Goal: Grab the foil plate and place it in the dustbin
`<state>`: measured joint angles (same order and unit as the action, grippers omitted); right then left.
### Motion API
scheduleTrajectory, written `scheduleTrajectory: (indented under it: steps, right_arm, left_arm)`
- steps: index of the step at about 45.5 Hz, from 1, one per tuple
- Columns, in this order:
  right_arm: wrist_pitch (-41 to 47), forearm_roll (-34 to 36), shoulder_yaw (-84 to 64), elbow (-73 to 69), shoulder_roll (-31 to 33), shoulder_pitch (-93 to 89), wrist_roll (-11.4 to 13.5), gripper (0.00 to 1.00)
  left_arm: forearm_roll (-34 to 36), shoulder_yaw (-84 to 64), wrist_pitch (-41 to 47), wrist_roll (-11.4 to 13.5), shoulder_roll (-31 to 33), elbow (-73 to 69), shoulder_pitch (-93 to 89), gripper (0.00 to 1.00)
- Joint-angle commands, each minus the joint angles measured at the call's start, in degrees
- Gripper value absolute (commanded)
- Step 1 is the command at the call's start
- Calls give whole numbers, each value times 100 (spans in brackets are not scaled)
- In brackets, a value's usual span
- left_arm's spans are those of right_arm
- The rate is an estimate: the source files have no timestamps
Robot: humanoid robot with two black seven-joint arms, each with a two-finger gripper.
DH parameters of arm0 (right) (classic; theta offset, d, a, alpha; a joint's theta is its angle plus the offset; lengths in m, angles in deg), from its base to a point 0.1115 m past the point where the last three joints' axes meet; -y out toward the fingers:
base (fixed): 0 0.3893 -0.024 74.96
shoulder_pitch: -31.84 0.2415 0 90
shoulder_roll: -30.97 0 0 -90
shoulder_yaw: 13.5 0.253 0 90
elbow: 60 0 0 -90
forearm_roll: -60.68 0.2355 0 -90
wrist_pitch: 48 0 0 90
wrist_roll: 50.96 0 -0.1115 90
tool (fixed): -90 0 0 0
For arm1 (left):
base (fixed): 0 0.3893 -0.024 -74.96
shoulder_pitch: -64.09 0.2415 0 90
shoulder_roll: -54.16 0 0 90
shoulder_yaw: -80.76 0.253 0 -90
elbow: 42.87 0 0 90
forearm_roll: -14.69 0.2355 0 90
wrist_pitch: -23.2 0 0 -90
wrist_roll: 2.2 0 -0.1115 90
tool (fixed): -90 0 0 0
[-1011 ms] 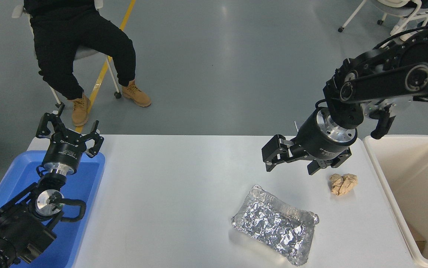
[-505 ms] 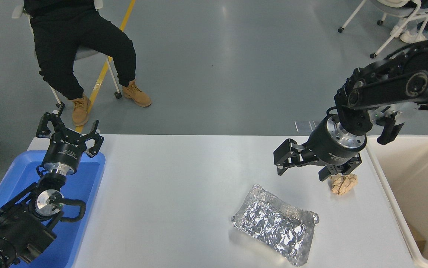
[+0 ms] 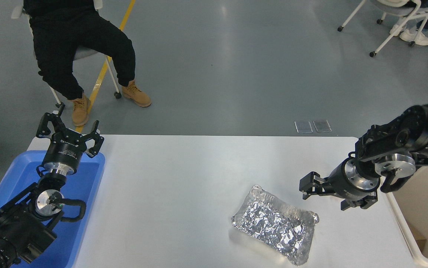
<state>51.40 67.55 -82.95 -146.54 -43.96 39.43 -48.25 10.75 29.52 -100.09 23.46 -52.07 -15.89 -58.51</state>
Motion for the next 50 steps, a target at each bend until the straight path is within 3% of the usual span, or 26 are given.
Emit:
scheduleTrajectory:
  steps: [1,43,46,50]
  right_arm:
    - [-580,-10,63,138,76,-846,1,100]
    - [-1450,-28,1267,568,164,-2112,-43,98]
    - [-1468,-54,1267,639,164,-2147,-43,96]
    - [-1695,-116,1268,674,164,-2279,-43,83]
  left_arm:
    - [-1,0,-1,0,5,0,-1,99]
    - [-1,0,-1,0,5,0,-1,99]
    - [-1,0,-1,0,-4,0,-1,99]
    - [-1,0,-1,0,5,0,-1,99]
